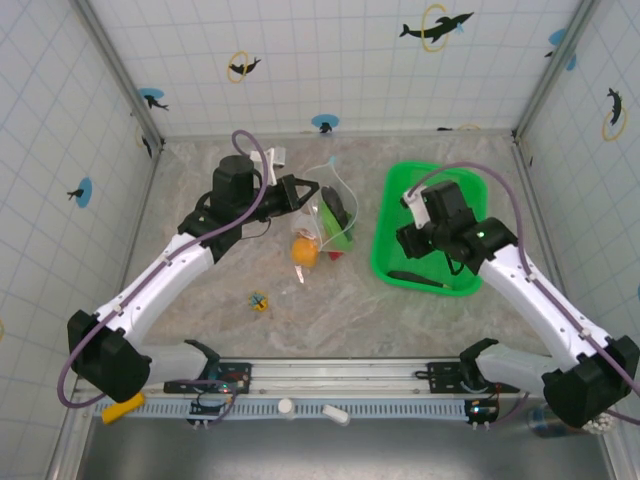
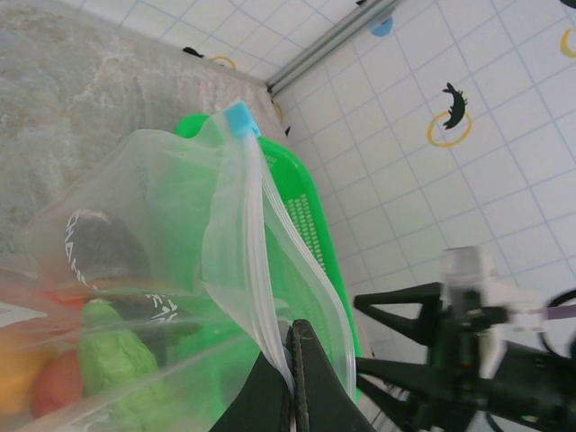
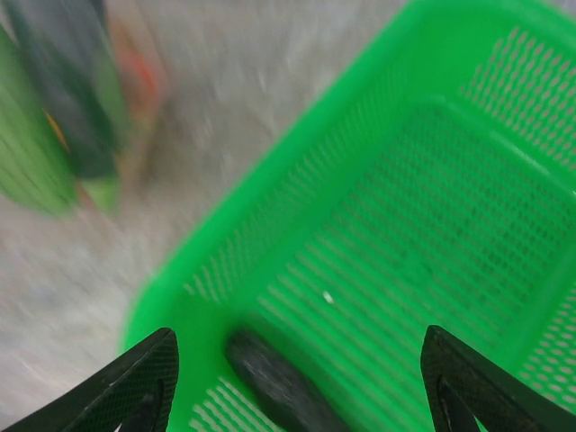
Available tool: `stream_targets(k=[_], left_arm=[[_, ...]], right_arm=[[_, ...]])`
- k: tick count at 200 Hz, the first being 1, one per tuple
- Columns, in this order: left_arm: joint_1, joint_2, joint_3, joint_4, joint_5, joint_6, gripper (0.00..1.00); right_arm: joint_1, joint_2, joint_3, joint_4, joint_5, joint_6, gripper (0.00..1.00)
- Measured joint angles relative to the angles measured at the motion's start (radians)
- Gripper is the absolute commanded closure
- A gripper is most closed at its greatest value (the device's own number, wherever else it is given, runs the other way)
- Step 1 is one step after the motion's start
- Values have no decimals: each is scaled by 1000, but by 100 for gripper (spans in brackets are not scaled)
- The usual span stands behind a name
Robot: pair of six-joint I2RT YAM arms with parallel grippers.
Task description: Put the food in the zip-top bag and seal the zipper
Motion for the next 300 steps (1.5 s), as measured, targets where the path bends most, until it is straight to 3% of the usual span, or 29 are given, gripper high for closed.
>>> stream_targets(k=[35, 78, 113, 212, 238, 300], left_arm=[[0, -31, -61, 18, 42, 15, 100], [0, -90, -162, 67, 99, 28, 100], [-3, -130, -235, 98, 137, 18, 100], [-34, -155, -250, 119, 140, 18, 100], [-34, -155, -250, 119, 139, 19, 100], [-34, -144, -250, 119, 138, 19, 100]], right_arm=[[-18, 131, -35, -19, 6, -256, 27], [-81, 315, 24, -73, -93, -533, 30], [-84, 422, 51, -156, -115, -665, 30], [-104, 544, 89, -192, -172, -745, 30], [-104, 544, 53, -156, -171, -748, 35], [-146, 556, -28, -5, -33, -700, 45]])
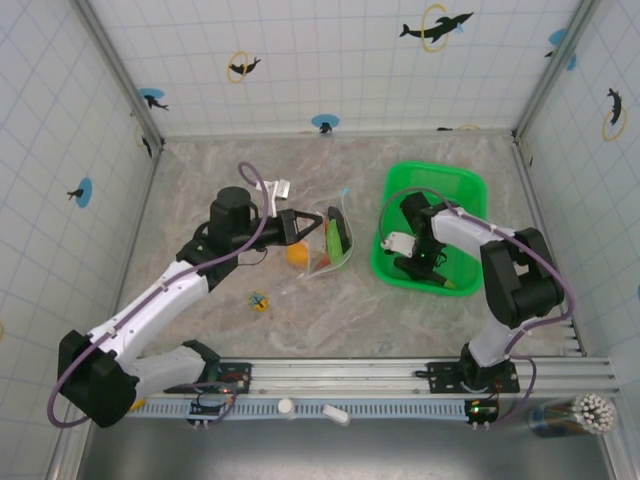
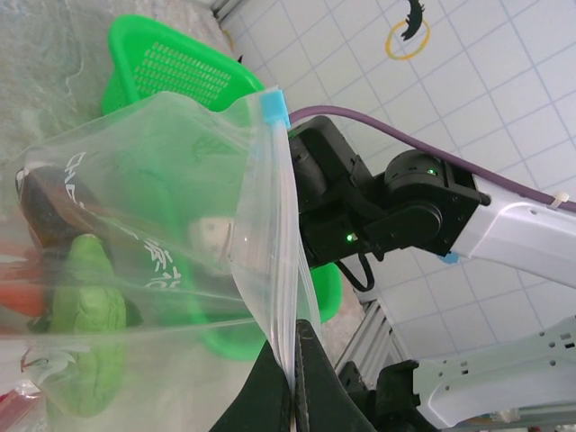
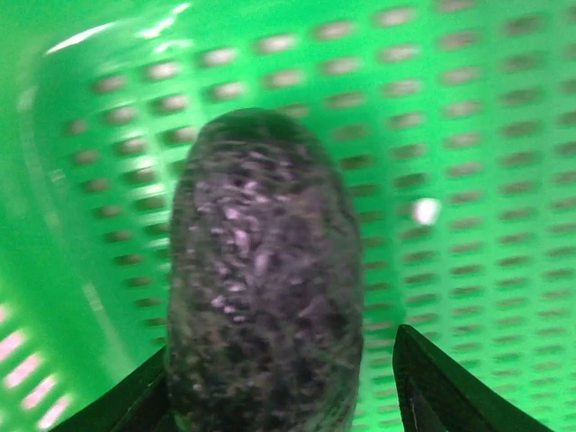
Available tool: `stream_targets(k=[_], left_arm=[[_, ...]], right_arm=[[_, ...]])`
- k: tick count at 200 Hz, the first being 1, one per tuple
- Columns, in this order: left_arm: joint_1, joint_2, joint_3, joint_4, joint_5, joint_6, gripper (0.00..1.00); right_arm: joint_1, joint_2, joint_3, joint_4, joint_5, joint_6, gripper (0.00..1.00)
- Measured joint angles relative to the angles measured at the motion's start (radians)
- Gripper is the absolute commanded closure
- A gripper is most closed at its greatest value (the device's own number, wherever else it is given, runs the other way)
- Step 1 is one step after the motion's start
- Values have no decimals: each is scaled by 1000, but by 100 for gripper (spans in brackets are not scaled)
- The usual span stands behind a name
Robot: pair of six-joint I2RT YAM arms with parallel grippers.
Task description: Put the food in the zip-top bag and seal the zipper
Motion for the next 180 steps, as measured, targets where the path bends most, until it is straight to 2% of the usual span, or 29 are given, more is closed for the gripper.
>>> stream_targets(k=[34, 93, 135, 180], left_arm=[[0, 11, 1, 0, -3, 0, 100], [0, 31, 20, -2, -3, -1, 100], [0, 42, 55, -10, -3, -28, 100], [32, 47, 83, -11, 7, -92, 100]], right_arm=[[-39, -27, 0, 97, -13, 49, 61], [-69, -91, -10, 174, -86, 111, 66], [-122, -295, -55, 317, -137, 224, 71], [-108, -589, -165, 580, -218, 419, 72]])
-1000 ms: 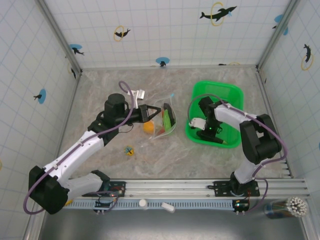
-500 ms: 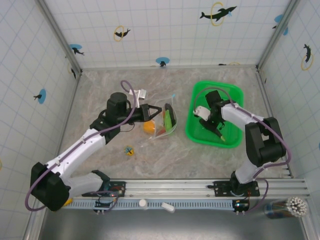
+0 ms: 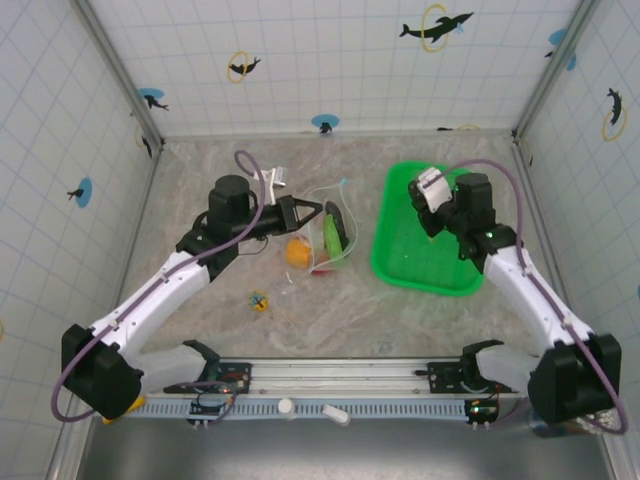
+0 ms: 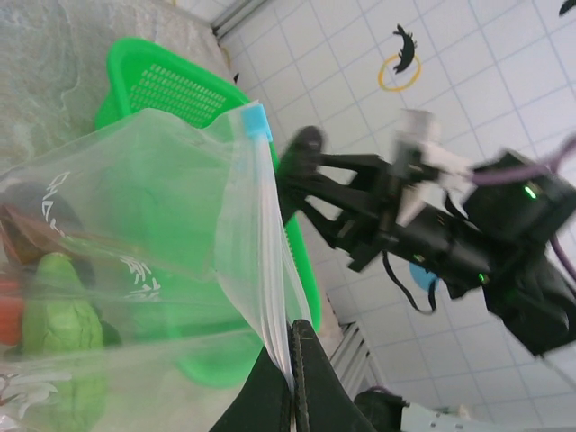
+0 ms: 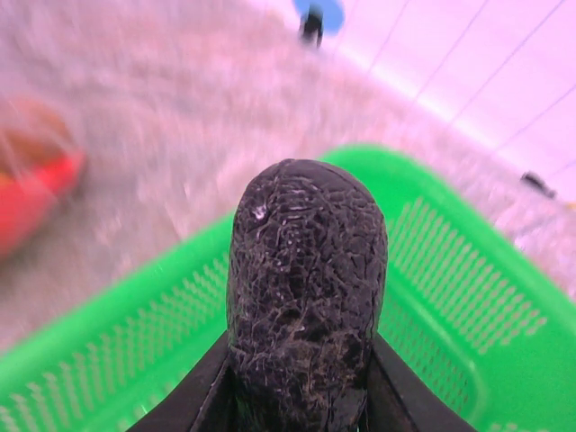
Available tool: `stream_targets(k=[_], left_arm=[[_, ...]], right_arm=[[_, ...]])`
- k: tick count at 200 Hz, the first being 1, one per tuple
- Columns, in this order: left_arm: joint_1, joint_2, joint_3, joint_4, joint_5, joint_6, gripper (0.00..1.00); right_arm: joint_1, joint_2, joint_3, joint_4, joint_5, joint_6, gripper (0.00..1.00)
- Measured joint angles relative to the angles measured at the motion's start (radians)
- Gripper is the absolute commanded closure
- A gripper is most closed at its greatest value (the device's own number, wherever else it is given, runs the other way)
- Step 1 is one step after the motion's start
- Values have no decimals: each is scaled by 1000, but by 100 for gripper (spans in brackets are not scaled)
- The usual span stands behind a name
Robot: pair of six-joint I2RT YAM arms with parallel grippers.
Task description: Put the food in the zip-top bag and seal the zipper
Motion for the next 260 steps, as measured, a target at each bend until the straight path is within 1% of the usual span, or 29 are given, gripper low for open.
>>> stream_targets(k=[14, 24, 39, 51, 85, 100, 116, 155, 182, 225, 260], left_arm=[[25, 2, 7, -7, 6, -30, 100], [41, 8, 23, -12, 7, -52, 100], [61, 13, 51, -12, 9, -85, 100], [71, 18, 72, -12, 10, -113, 100], [80, 29, 107, -11, 9, -182, 100], [84, 40, 116, -11, 9, -202, 100], [87, 49, 121, -12, 6, -216, 100], [87, 58, 145, -11, 0, -242, 100], [89, 58, 150, 4, -2, -260, 100], [89, 58, 150, 22, -2, -273, 100], [89, 58, 150, 41, -2, -288, 100]], right_arm=[[31, -90, -41, 109, -11, 80, 73], [72, -139, -59, 187, -9, 133, 73], [167, -183, -66, 308, 10, 193, 73], [270, -197, -64, 408, 28, 223, 73], [518, -150, -4, 578, 78, 223, 73], [606, -107, 48, 634, 104, 186, 72], [669, -61, 92, 695, 115, 148, 72], [684, 19, 103, 810, 174, 107, 70], [684, 35, 37, 897, 242, 101, 70], [652, 87, -27, 1013, 319, 179, 68], [650, 146, -29, 1035, 369, 225, 66]])
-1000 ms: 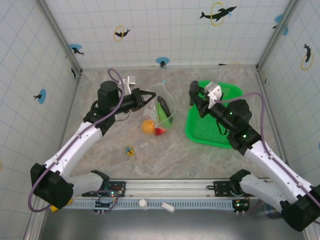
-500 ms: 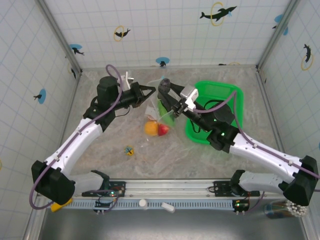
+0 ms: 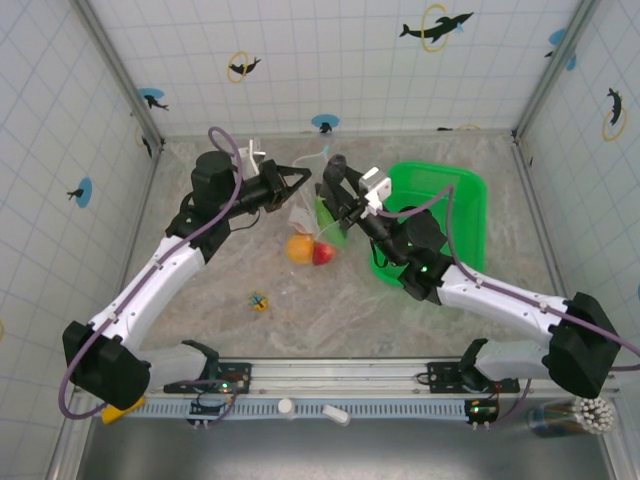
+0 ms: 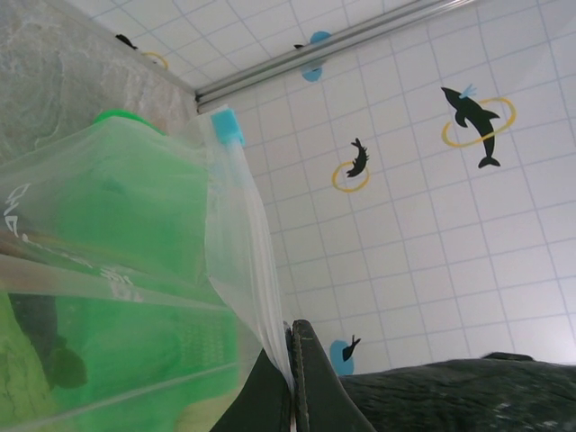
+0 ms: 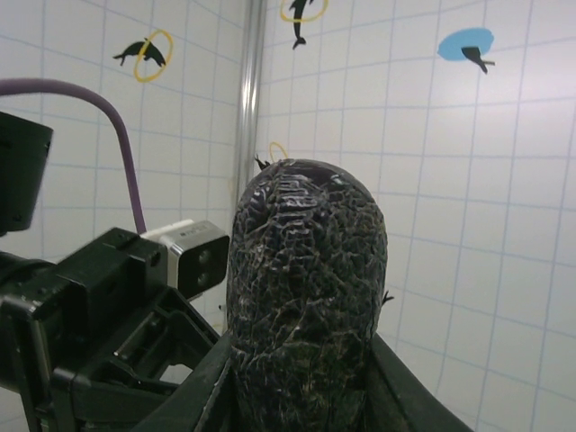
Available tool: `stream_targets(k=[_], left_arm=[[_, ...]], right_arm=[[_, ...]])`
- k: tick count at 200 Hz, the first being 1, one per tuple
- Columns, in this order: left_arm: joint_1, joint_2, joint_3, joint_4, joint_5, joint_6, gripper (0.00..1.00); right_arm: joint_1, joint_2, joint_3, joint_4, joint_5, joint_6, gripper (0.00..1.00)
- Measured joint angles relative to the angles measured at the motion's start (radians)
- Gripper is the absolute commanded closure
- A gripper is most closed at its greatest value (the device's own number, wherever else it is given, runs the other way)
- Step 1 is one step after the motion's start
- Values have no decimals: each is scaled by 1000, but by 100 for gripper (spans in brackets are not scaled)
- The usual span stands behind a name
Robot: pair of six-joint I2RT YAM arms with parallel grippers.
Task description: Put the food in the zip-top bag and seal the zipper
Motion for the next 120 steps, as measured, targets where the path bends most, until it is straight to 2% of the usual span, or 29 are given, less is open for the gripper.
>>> stream_targets(k=[30, 50, 65, 120], left_arm=[[0, 0, 0, 19, 0, -3, 100], [0, 0, 0, 26, 0, -4, 100], [0, 0, 0, 31, 0, -6, 100], [0, 0, 0, 31, 1, -6, 100]], right_arm=[[-2, 45, 1, -1, 40, 32, 63], [-4, 61, 4, -3, 52, 64, 44], [-5, 65, 5, -7, 56, 89, 37], [-27, 65, 5, -12, 61, 142, 37]])
